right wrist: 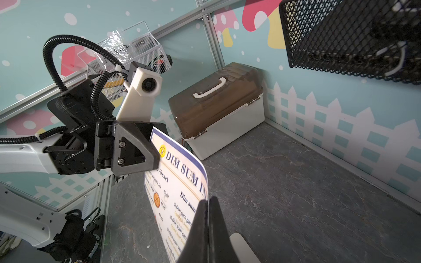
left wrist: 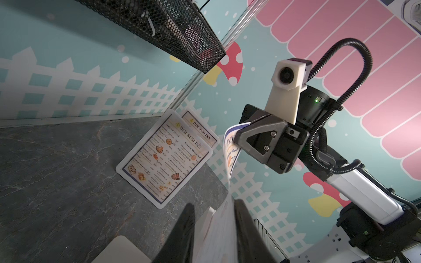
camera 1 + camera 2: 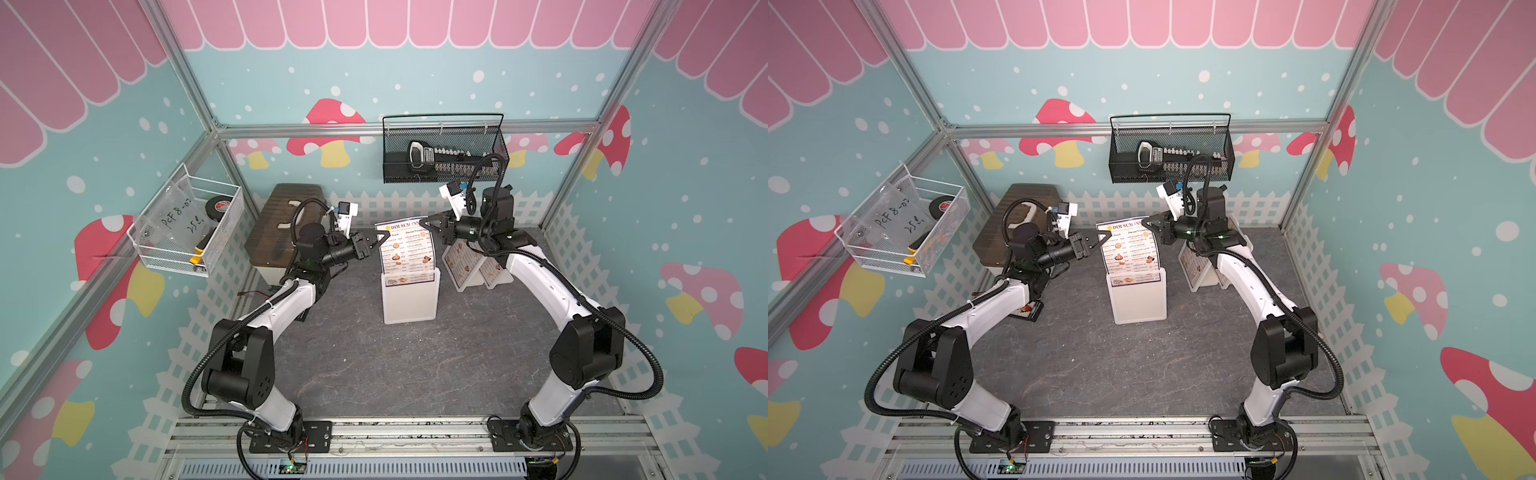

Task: Insert the menus into the narrow rack
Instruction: Insert the menu into the narrow rack.

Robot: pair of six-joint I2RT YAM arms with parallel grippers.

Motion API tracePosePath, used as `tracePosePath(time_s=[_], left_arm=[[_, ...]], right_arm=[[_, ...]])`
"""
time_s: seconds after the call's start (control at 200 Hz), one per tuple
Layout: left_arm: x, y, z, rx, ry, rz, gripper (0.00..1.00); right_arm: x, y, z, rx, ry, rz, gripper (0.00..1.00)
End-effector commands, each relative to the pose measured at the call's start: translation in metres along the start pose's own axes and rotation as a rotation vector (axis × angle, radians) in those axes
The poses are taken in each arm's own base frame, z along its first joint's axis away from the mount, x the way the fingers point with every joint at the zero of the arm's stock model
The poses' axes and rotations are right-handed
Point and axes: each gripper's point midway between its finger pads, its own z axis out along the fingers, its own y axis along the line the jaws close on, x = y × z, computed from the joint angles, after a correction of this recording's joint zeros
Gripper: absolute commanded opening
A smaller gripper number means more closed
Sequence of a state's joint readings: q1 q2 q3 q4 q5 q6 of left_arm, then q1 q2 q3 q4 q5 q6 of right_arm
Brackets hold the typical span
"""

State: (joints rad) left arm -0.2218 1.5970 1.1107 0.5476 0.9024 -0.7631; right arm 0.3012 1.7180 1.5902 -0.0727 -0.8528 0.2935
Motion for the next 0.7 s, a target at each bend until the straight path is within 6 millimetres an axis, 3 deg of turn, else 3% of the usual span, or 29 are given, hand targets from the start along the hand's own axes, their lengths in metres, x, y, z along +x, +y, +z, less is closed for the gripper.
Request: tracePosePath(time_s=[0.0, 0.695], left_arm=[[-0.0102, -0.0137, -0.0026, 0.029, -0.011, 0.034, 0.3], [-0.0101, -0.0151, 0.001, 0.04, 0.003, 0.031, 0.3]], right_arm=[[-0.0124, 0.0093, -0.0121, 0.0, -0.037, -0.043, 0.0], [-0.0032, 0.0047, -0.0172, -0.005, -0.044, -0.016, 0.0]])
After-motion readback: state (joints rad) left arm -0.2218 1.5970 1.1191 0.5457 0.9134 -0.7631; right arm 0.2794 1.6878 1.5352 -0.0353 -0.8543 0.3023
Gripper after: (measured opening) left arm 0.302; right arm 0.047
